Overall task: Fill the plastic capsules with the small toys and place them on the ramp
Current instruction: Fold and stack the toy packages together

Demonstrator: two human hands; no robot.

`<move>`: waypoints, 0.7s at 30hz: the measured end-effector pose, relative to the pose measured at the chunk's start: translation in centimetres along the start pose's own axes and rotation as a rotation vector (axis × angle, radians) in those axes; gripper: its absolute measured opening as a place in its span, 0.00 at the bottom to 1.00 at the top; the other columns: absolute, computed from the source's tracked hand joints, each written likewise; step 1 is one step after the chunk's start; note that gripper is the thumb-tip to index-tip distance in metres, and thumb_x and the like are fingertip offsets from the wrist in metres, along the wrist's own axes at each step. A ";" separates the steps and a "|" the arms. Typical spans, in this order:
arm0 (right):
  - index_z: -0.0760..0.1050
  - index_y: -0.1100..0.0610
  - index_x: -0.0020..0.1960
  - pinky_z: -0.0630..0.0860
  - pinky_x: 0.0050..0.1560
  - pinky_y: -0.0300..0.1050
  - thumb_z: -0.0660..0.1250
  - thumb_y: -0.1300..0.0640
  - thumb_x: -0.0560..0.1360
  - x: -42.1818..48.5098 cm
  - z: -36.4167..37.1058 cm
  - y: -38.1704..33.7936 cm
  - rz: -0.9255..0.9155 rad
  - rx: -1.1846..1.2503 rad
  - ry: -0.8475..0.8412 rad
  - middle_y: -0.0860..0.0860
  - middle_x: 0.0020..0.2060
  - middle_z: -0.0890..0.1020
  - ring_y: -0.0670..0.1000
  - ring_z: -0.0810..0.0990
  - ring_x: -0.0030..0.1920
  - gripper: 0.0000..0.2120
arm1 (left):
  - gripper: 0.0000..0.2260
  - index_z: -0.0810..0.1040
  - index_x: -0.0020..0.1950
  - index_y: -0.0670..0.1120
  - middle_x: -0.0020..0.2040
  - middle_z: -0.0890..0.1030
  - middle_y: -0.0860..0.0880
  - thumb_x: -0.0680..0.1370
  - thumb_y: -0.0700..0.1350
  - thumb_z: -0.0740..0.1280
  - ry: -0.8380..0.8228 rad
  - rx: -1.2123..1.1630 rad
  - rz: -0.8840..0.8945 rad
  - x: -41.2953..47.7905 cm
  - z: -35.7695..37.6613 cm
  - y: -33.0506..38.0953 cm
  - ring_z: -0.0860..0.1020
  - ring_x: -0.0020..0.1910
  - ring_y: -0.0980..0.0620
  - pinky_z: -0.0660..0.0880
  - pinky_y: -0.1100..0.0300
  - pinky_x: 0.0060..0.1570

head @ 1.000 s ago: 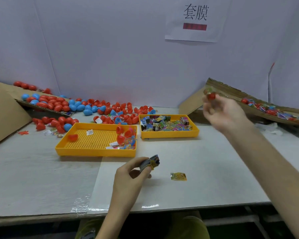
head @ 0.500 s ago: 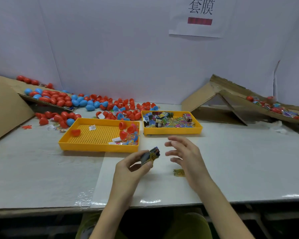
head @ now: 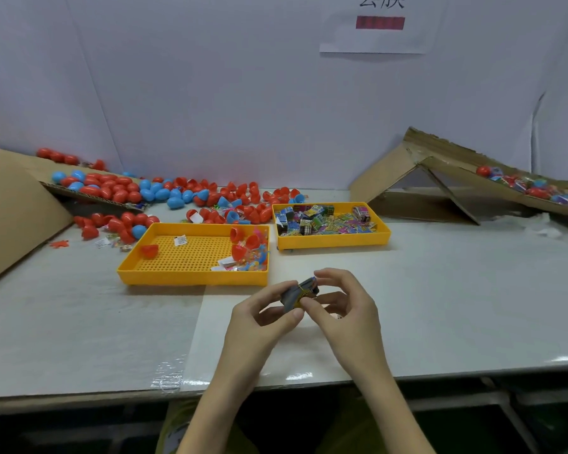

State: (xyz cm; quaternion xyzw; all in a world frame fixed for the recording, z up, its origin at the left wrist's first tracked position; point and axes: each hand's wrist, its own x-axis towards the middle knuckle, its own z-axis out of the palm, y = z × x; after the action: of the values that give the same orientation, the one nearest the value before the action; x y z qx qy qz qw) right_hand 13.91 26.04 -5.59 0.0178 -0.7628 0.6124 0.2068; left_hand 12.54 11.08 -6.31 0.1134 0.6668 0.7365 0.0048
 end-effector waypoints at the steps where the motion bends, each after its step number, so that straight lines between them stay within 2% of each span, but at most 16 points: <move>1: 0.77 0.44 0.57 0.78 0.44 0.33 0.76 0.60 0.72 0.0 0.0 0.1 -0.006 0.003 -0.007 0.36 0.50 0.82 0.44 0.84 0.46 0.19 | 0.18 0.84 0.57 0.60 0.54 0.86 0.54 0.70 0.46 0.77 -0.014 -0.006 0.003 0.0 0.0 0.0 0.84 0.54 0.52 0.78 0.66 0.50; 4: 0.79 0.45 0.58 0.79 0.46 0.36 0.75 0.62 0.73 0.1 -0.3 0.3 -0.007 0.057 -0.034 0.40 0.49 0.83 0.47 0.84 0.47 0.18 | 0.20 0.83 0.60 0.59 0.57 0.85 0.53 0.68 0.49 0.77 -0.060 -0.032 0.003 0.0 -0.1 0.1 0.83 0.57 0.51 0.79 0.62 0.53; 7: 0.82 0.46 0.52 0.79 0.45 0.37 0.75 0.62 0.73 0.2 -0.7 0.5 -0.009 0.115 -0.023 0.45 0.44 0.85 0.48 0.84 0.45 0.12 | 0.22 0.83 0.61 0.58 0.58 0.84 0.51 0.67 0.51 0.77 -0.092 -0.074 -0.004 0.0 -0.2 0.1 0.83 0.58 0.48 0.79 0.56 0.56; 11: 0.82 0.46 0.47 0.78 0.44 0.35 0.75 0.61 0.73 0.2 -1.0 0.6 0.009 0.169 -0.037 0.47 0.42 0.86 0.47 0.85 0.44 0.11 | 0.24 0.81 0.63 0.59 0.59 0.83 0.52 0.67 0.52 0.78 -0.100 -0.032 0.007 0.0 -0.2 0.2 0.82 0.58 0.49 0.80 0.57 0.56; 14: 0.82 0.48 0.47 0.79 0.45 0.38 0.76 0.63 0.72 0.2 -1.0 0.4 0.037 0.212 -0.097 0.50 0.42 0.86 0.48 0.85 0.44 0.10 | 0.19 0.83 0.59 0.58 0.54 0.85 0.51 0.69 0.48 0.77 -0.035 0.000 0.030 -0.2 0.1 0.3 0.83 0.54 0.51 0.80 0.60 0.52; 17: 0.82 0.54 0.48 0.78 0.44 0.37 0.76 0.61 0.69 0.2 -1.1 0.2 0.054 0.307 -0.142 0.52 0.41 0.86 0.47 0.84 0.43 0.08 | 0.13 0.85 0.53 0.54 0.49 0.86 0.48 0.69 0.44 0.75 0.004 -0.042 0.039 -0.3 0.1 0.4 0.84 0.49 0.49 0.80 0.59 0.49; 21: 0.80 0.58 0.48 0.78 0.45 0.38 0.73 0.59 0.68 0.3 -1.3 0.3 0.051 0.349 -0.180 0.52 0.41 0.85 0.47 0.83 0.43 0.10 | 0.13 0.86 0.51 0.51 0.47 0.85 0.46 0.67 0.48 0.77 -0.034 -0.045 0.043 -0.3 0.0 0.3 0.83 0.45 0.48 0.79 0.59 0.48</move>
State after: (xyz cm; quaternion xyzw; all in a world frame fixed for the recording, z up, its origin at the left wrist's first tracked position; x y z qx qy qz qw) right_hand 13.98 27.43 -5.58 0.0889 -0.6608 0.7362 0.1159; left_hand 12.89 10.98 -6.06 0.1399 0.6474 0.7492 0.0027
